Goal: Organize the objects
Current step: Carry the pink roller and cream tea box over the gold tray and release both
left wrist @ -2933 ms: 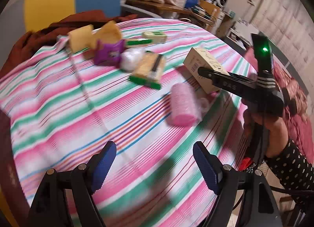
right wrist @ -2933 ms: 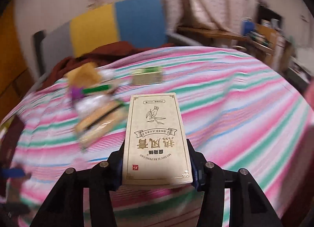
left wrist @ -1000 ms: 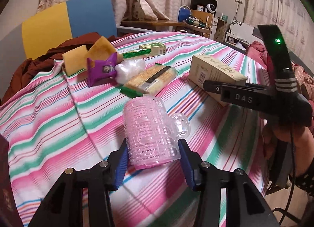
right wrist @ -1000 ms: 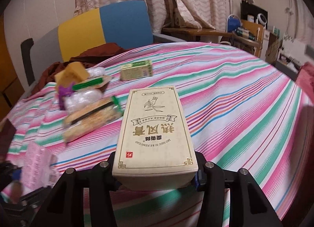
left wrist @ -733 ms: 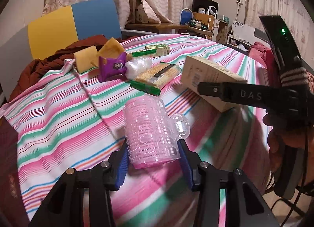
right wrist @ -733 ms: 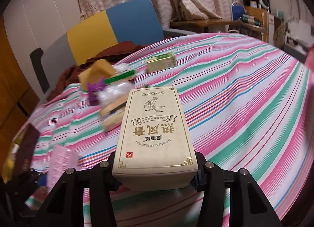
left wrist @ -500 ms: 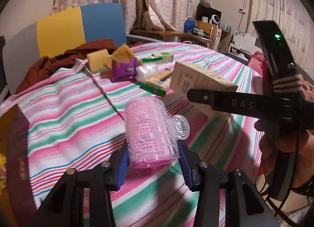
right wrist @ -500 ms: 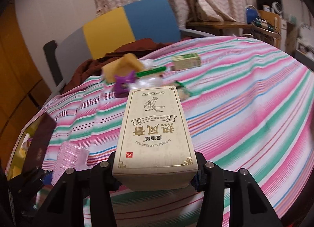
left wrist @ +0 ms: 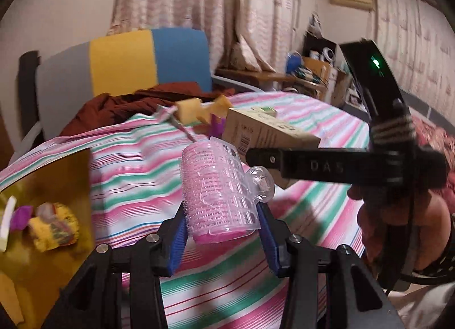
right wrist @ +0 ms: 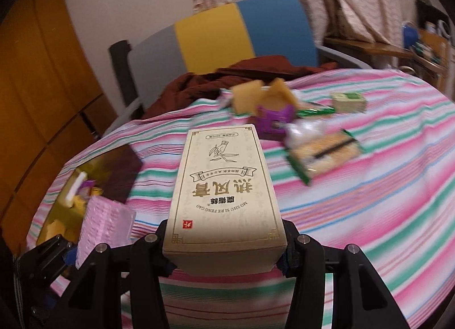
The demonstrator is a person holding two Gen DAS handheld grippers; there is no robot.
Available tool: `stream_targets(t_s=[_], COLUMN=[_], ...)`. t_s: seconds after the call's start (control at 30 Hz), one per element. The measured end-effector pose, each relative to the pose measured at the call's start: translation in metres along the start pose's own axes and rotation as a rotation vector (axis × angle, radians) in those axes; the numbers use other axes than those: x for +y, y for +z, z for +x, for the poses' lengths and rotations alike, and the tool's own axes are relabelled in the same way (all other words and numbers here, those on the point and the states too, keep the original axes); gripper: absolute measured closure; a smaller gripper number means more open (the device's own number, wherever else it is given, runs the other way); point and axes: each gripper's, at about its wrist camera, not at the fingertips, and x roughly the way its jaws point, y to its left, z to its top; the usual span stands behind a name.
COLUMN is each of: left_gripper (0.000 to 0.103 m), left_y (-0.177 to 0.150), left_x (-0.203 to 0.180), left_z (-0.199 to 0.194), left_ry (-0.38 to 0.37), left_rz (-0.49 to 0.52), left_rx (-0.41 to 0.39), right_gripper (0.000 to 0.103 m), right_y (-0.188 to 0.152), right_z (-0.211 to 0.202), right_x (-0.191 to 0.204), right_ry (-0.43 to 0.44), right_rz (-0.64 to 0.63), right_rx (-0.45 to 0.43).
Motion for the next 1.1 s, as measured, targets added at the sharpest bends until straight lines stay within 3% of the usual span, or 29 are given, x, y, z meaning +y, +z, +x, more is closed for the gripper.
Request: stream_targets(t_s=[0.3, 0.6, 0.93, 1.03, 1.1], left_gripper=[0.057, 0.057, 0.056, 0.051, 0.046], left_y=[-0.015, -0.044, -0.065, -0.067, -0.068], left_x=[0.072, 0.184, 0.247, 0.257, 0.262], left_z=[-0.042, -0.053, -0.047, -0.050, -0.053], left_ry=[0.156, 0.290, 0.311, 0.316, 0.319], left_rz=[-0.205, -0.544, -0.723, -0.802, -0.846], left_rx=[-0.025, 0.076, 0.148, 0.163, 0.165], right_gripper=[0.051, 0.051, 0.051, 0.050, 0.039], right_y=[0.007, -0.004, -0.032, -0.037, -0.038], right_z=[0.000, 0.020, 0.061, 0.075, 0.078], right_x=[0.075, 0.164, 0.226, 0.235, 0.236], right_ry=[0.145, 0.288, 0.335, 0.341, 0.350], right_rz=[-0.141, -0.348, -0.507, -0.515, -0.502], right_rx=[0.014, 0.098, 0.230, 0.267, 0.275])
